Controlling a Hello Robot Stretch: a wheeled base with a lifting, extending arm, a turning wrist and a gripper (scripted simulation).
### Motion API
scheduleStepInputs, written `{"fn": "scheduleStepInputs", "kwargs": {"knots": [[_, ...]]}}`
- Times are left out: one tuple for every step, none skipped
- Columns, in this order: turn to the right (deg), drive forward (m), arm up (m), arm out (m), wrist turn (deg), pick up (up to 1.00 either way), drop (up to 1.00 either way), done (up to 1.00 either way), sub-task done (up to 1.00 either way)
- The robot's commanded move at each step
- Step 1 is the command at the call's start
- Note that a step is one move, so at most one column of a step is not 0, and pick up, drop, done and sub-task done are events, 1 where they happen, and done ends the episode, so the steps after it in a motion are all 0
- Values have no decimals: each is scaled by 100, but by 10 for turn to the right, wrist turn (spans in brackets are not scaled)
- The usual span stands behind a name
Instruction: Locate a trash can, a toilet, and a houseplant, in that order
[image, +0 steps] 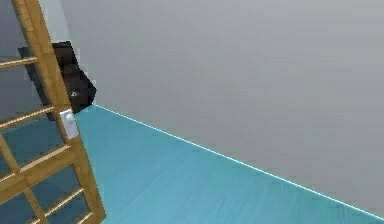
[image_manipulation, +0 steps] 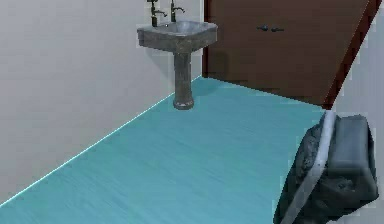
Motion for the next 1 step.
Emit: {"fn": "scheduleStepInputs", "kwargs": {"knots": [[-30, 0, 0, 0, 0, 0, 0, 0, 0]]}}
